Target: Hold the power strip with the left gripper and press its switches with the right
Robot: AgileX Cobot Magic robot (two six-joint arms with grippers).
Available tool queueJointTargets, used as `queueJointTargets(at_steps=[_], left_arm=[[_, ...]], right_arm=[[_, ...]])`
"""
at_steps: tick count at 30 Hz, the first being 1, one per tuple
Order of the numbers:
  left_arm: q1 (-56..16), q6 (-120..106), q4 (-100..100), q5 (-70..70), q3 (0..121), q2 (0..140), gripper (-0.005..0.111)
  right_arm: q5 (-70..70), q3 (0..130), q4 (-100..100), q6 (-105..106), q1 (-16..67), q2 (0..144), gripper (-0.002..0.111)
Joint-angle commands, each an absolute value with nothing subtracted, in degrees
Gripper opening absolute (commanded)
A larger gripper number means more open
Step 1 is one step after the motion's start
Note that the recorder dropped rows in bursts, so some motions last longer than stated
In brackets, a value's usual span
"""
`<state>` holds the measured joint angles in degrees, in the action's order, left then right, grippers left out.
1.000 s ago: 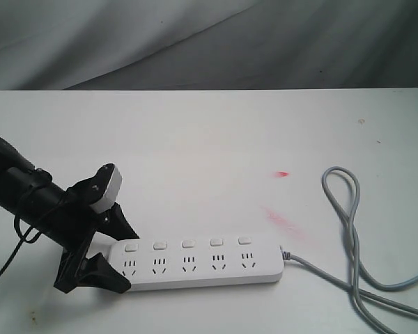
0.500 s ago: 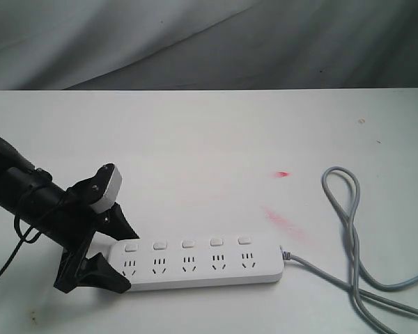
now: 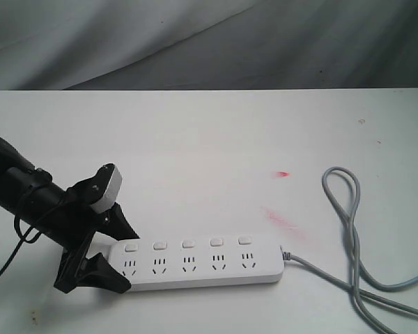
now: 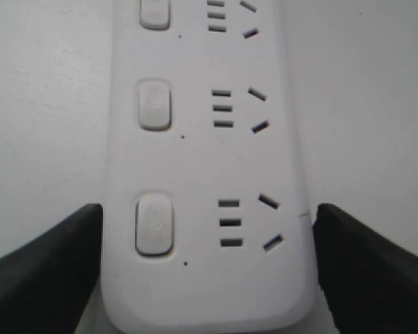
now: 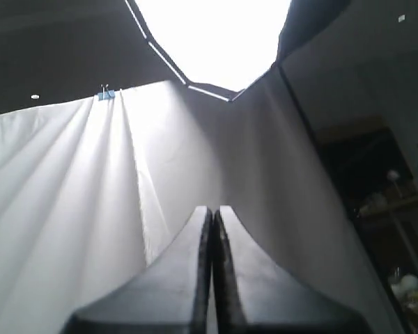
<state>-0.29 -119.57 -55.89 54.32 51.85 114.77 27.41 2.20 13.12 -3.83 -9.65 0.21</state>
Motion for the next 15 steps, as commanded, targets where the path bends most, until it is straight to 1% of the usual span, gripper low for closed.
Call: queueJointTargets(at_steps=[1, 7, 9, 12, 15], left_arm=[[-0.6, -119.9, -54.9, 53.9, 52.0, 114.8, 0.000], [-0.6, -119.9, -54.9, 53.9, 52.0, 114.8, 0.000], [-0.6, -119.9, -54.9, 53.9, 52.0, 114.8, 0.000], [-0.6, -119.9, -54.9, 53.9, 52.0, 114.8, 0.000], [-0.6, -119.9, -54.9, 53.9, 52.0, 114.8, 0.000]], right_arm=[[10.8, 10.1, 14.5, -4.4, -9.8, 0.7, 0.000], [8.4, 23.9, 13.8, -3.2, -9.8, 16.6, 0.000], [4.5, 30.1, 13.2, -3.1, -9.8, 23.0, 0.000], [-6.4, 41.6, 11.3, -2.9, -9.4, 34.4, 0.000], [-19.3, 54.9, 11.8, 5.4, -7.3, 45.1, 0.000]])
